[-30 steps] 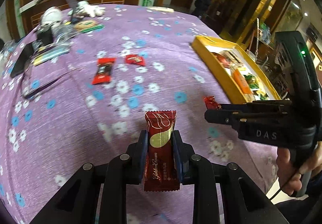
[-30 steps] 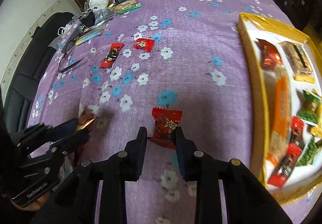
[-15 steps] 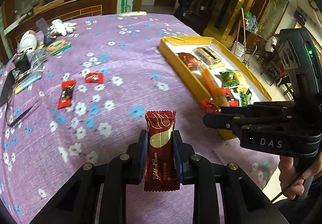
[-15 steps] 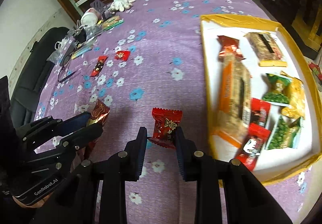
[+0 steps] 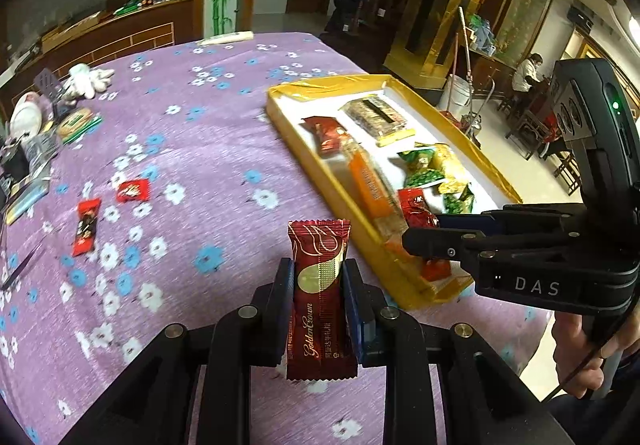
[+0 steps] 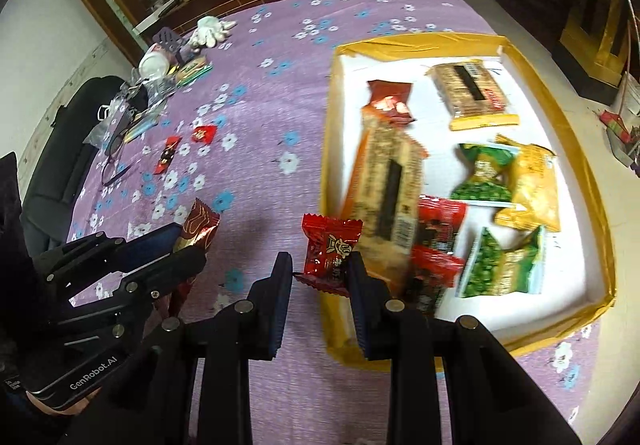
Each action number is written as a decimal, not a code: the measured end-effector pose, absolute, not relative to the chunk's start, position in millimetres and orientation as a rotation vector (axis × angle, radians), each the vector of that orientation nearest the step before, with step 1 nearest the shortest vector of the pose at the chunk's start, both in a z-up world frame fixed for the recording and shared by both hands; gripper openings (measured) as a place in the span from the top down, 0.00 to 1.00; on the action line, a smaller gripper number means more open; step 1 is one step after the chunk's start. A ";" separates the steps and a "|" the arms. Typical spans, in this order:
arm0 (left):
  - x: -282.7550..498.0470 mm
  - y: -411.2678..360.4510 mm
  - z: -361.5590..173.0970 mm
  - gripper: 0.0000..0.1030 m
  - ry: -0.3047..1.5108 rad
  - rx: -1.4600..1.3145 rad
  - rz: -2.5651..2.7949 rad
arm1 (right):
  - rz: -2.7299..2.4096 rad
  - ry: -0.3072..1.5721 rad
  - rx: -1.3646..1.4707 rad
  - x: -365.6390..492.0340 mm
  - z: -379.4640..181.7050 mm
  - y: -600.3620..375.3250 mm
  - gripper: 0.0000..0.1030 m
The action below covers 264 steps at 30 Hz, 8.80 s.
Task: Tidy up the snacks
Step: 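Carry the chocolate bar and red candy over the white box with both tools, then lower the chocolate bar into the box and open the left tool while the right tool releases the candy, then move the left tool to the table and grasp a red candy packet, then grasp another small red candy with the right tool while the left tool holds its candy, then carry both red candies over the white box with both tools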
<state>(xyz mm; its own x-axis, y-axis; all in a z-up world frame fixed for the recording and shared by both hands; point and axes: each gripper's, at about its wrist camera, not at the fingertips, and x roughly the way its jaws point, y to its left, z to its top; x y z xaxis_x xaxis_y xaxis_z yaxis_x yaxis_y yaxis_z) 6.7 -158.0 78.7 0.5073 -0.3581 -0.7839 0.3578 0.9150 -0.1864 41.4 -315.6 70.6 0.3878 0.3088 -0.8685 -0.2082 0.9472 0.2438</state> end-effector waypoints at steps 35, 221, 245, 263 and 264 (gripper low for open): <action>35.3 -291.4 52.9 0.76 1.009 0.089 -0.617 | 0.120 1.167 0.204 45.7 48.5 -440.4 0.74; 29.3 -6.6 8.3 0.70 1.100 -0.150 -0.089 | 0.492 1.220 0.001 30.7 38.5 -204.8 0.81; 10.6 -92.3 69.2 0.78 0.977 -0.074 -0.214 | 0.441 1.117 0.101 17.7 73.5 -273.2 0.81; 20.2 -193.6 89.8 0.78 0.953 0.048 -0.384 | 0.323 1.076 0.213 18.0 78.7 -359.5 0.81; 20.4 -200.5 90.3 0.78 0.951 0.056 -0.395 | 0.318 1.076 0.216 18.2 78.6 -362.7 0.81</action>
<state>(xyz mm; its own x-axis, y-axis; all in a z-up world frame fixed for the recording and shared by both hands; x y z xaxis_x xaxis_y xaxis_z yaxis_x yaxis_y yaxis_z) 20.4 -200.5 90.3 0.5152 -0.3041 -0.8013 0.3532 0.9272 -0.1248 18.2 -362.7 78.6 0.4358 0.3572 -0.8261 -0.1491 0.9338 0.3251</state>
